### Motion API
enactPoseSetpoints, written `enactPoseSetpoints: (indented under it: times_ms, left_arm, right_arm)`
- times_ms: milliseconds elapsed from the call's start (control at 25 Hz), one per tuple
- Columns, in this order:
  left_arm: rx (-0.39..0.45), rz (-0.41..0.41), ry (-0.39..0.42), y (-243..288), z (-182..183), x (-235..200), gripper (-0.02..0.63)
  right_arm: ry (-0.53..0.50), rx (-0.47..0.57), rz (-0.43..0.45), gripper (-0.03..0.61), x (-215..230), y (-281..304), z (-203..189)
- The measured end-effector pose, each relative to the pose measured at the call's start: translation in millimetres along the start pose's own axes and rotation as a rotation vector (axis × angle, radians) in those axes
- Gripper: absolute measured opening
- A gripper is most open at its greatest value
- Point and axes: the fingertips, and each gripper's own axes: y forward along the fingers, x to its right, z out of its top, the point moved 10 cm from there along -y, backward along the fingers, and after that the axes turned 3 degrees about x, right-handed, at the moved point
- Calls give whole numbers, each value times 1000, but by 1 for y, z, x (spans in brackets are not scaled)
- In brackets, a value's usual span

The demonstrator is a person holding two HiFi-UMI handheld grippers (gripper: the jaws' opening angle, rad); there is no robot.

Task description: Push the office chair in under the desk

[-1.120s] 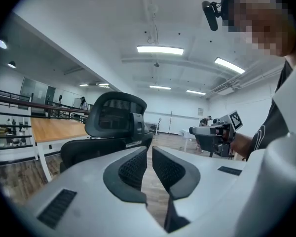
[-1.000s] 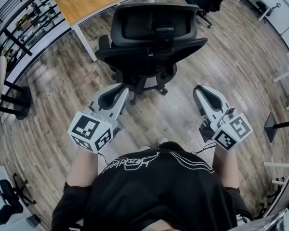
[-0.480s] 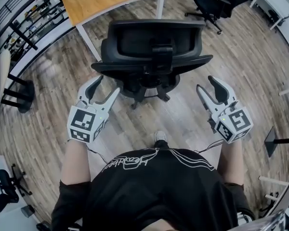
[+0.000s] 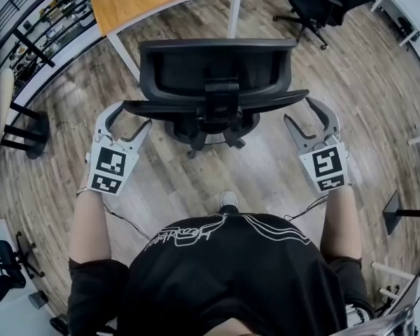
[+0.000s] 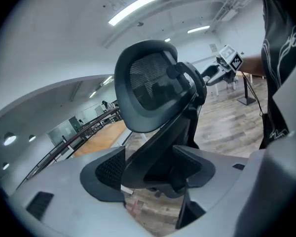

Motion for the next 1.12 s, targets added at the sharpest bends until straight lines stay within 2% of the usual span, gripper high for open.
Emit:
enactPoseSetpoints:
  times_ms: [120,200,360,600,720,1120]
  left_arm:
    - [-54,-9,65,21,4,0,276]
    - [-84,-4,90,28,2,0,276]
    - [-124,-4,121,36,2,-2,276]
    - [-169,32,237,49,-1,2,273]
    - [-199,55,306,52,-3,2,242]
    - [-223,69,287,50,-3,6,238]
  right_arm:
    - [-129,-61,-14,265,16,19,-16]
    - [-177,-88,-17,265,20,27,-22]
    - [-239,-110,-11,265,27,41,-30]
    - [-303,-113,13,265,30,52,-39]
    - [-332,-122,21,258,30,58,-39]
    - [-363,-87,28,250,34,63,-42]
